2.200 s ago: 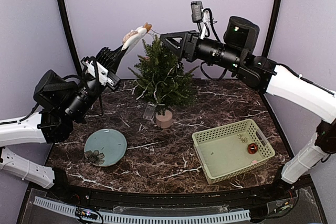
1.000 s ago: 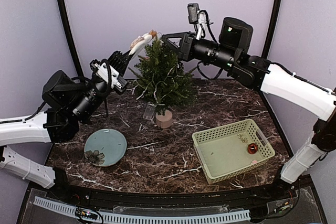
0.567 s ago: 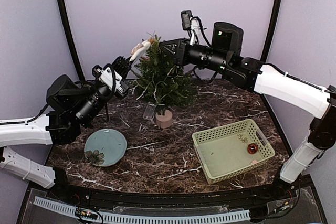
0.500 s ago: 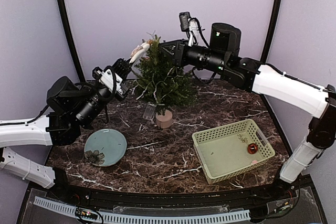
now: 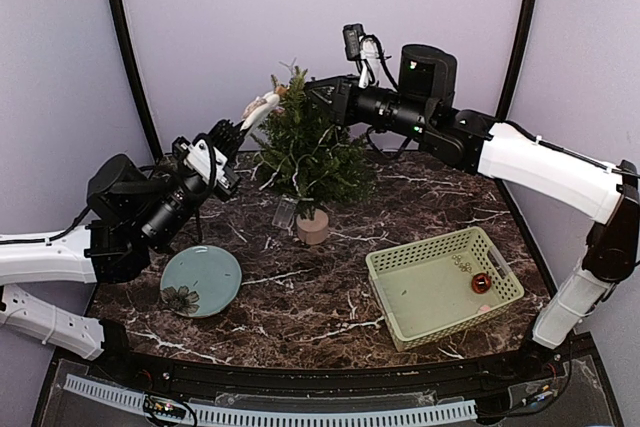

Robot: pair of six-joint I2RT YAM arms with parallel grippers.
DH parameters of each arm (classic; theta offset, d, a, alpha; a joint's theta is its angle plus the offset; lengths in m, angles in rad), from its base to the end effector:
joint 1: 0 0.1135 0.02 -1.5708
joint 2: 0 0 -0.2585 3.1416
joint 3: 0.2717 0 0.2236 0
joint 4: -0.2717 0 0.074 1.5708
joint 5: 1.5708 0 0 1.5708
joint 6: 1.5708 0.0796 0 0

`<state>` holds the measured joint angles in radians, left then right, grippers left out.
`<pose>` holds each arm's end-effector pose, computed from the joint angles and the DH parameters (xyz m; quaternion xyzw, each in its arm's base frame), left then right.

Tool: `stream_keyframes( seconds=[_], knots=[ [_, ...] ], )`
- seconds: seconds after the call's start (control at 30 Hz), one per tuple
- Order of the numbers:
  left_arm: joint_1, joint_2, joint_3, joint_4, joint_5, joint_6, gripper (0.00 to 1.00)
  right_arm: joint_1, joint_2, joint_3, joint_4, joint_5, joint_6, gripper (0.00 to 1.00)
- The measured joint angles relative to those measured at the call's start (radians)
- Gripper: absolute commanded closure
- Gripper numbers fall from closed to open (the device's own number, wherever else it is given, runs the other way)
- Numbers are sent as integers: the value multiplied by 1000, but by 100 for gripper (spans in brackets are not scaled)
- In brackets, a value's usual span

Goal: Decorate the small christmas tree

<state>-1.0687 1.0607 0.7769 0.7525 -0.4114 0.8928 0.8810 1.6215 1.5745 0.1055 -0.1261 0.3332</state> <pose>0.1475 -0.2025 0.4028 0.3291 0.4298 0.0333 0.8402 0.2492 0.3178 0.4304 -0.2293 0.6468 0.4497 0.5716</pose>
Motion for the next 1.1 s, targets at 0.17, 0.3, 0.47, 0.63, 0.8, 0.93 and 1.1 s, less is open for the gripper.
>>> stream_keyframes(
  seconds=[0.17, 0.3, 0.47, 0.63, 0.8, 0.93, 1.1],
  knots=[
    [0, -15, -6, -47, 5, -21, 80, -3, 0, 0, 0, 0, 6, 83],
    [0, -49, -10, -106, 23, -45, 63, -6, 0, 0, 0, 0, 9, 80],
    [0, -91, -14, -175, 60, -74, 55, -10, 0, 0, 0, -4, 10, 79],
    [0, -96, -15, -231, 89, -86, 50, -12, 0, 0, 0, -4, 13, 75],
    [0, -103, -19, -252, 94, -121, 39, -12, -3, -5, 0, -4, 14, 71],
    [1, -143, -39, -249, 72, -201, 37, -12, -29, -36, -2, -4, 11, 70],
    [26, -188, -51, -255, 88, -368, 37, -13, -106, -104, -16, -6, 9, 70]
  ],
)
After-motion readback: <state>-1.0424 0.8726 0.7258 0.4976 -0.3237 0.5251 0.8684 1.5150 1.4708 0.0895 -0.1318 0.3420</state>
